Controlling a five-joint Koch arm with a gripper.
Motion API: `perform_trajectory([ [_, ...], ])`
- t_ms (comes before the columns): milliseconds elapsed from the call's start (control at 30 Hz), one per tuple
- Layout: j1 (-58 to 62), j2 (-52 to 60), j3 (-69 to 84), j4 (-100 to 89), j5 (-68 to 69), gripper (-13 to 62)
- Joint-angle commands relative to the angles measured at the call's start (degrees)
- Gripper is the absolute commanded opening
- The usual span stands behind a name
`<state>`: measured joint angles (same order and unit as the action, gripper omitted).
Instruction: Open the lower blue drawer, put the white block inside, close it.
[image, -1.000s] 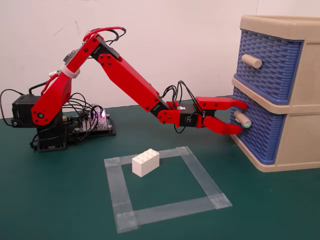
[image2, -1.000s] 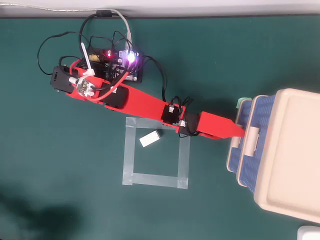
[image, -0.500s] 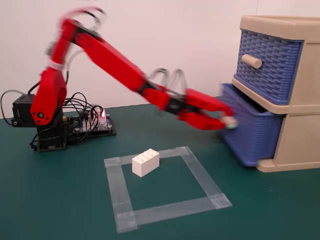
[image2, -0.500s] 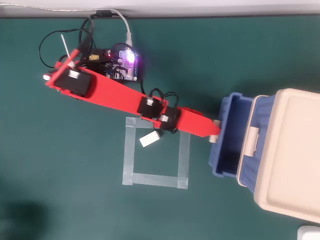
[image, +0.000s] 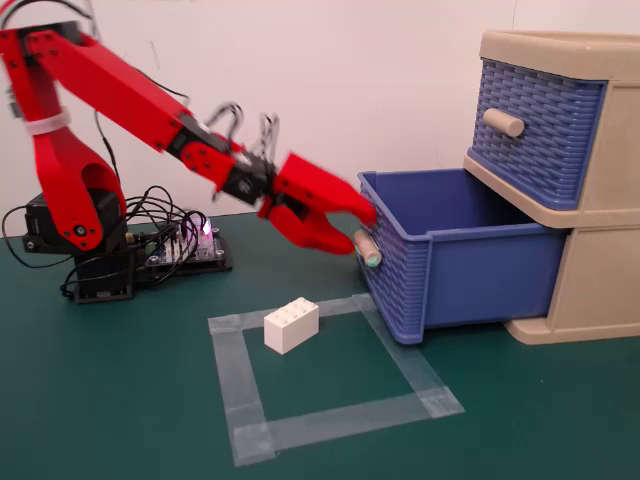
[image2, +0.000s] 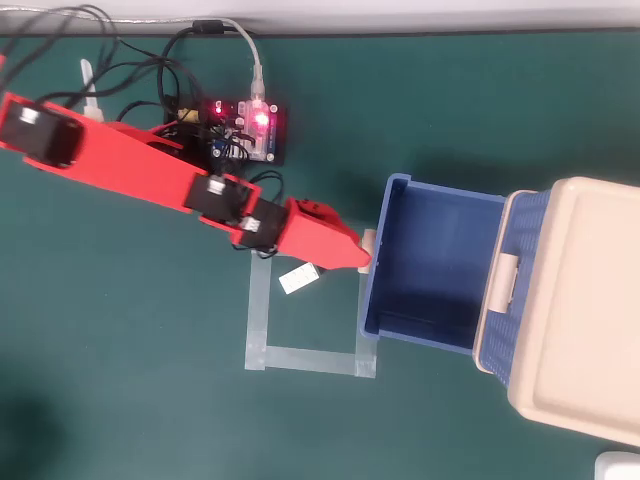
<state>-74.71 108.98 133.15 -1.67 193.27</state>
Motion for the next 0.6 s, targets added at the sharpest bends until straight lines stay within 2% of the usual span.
perform_trajectory([
  [0,1.4,8.2,-3.5,11.6,2.8,34.5],
  [133,9.4,9.8,-17.6,49.6,2.7,34.4],
  [267,14.1,-1.5,-33.8,75.7,2.5,34.3],
  [400,16.2,-16.8,-43.9,88.0,3.1,34.3],
  [567,16.8,-27.7,-50.8,88.7,5.4,34.2],
])
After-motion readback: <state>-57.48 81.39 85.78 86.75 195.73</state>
